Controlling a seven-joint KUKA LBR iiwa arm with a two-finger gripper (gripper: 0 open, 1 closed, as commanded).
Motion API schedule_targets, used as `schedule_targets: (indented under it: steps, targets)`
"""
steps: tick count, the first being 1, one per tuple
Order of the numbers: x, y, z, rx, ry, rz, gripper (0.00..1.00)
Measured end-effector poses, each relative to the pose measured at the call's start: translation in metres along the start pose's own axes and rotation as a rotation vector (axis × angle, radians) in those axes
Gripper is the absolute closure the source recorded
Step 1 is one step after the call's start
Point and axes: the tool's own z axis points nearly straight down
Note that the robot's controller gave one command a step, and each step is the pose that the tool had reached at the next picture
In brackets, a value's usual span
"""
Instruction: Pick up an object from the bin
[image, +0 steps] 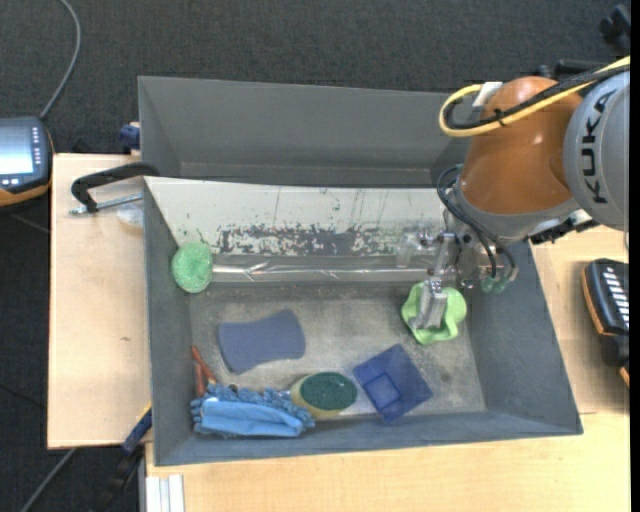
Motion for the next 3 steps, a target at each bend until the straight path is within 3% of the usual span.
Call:
schedule_targets:
  steps: [1, 2, 3]
  targets:
    - [-0.002, 0.0, -0.005, 0.001, -0.009, -0.001, 1.0]
    - [0.007, 0.009, 0.119, -0.002, -0.003, 0.032, 1.0]
    - [-0.032, -0.012, 0.115, -0.001, -0.012, -0.123, 1.0]
